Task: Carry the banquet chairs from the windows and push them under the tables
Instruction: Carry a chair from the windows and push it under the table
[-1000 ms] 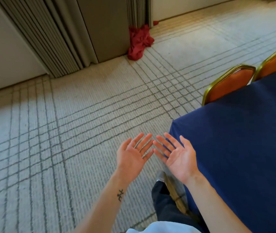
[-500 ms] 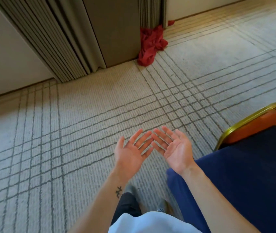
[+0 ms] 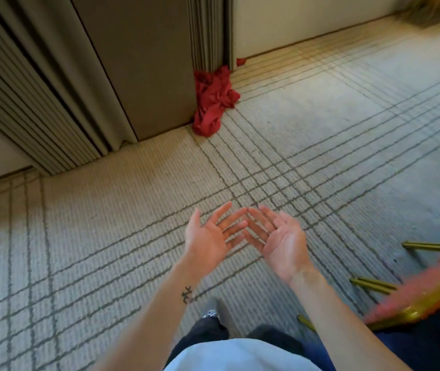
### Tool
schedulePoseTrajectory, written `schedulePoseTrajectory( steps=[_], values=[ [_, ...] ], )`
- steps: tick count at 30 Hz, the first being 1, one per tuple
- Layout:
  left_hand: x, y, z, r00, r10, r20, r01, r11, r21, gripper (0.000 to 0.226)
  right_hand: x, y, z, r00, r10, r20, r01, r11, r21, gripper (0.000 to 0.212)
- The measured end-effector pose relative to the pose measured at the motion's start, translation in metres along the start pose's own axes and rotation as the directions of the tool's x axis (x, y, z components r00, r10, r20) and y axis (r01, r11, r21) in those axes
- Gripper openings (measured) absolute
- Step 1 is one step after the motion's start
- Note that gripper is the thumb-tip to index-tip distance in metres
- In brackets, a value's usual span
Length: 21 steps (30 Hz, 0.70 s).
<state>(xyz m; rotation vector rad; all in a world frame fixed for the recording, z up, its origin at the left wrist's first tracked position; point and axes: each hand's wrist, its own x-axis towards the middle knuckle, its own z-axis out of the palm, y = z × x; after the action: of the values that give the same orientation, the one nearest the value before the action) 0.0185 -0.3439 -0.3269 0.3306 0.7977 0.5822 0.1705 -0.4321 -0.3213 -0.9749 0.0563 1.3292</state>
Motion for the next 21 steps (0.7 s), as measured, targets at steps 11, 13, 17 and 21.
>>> schedulePoseTrajectory(
  steps=[11,13,17,21],
  values=[
    [0.154,0.052,0.121,0.992,-0.115,0.056,0.100,0.971,0.219,0.079,0.110,-0.121,0.006,0.973,-0.143,-0.180,0.166,0.979,0.122,0.049],
    [0.189,0.049,0.144,0.990,-0.122,0.063,0.104,0.964,0.243,0.079,0.137,-0.146,-0.005,0.967,-0.151,-0.204,0.183,0.972,0.147,0.049],
    [0.274,0.035,0.206,0.985,-0.166,0.057,0.141,0.943,0.300,0.081,0.195,-0.213,-0.041,0.953,-0.174,-0.249,0.232,0.947,0.223,0.051],
    [0.350,0.026,0.287,0.972,-0.226,0.067,0.190,0.918,0.348,0.084,0.245,-0.289,-0.071,0.941,-0.181,-0.285,0.262,0.924,0.278,0.050]
  ],
)
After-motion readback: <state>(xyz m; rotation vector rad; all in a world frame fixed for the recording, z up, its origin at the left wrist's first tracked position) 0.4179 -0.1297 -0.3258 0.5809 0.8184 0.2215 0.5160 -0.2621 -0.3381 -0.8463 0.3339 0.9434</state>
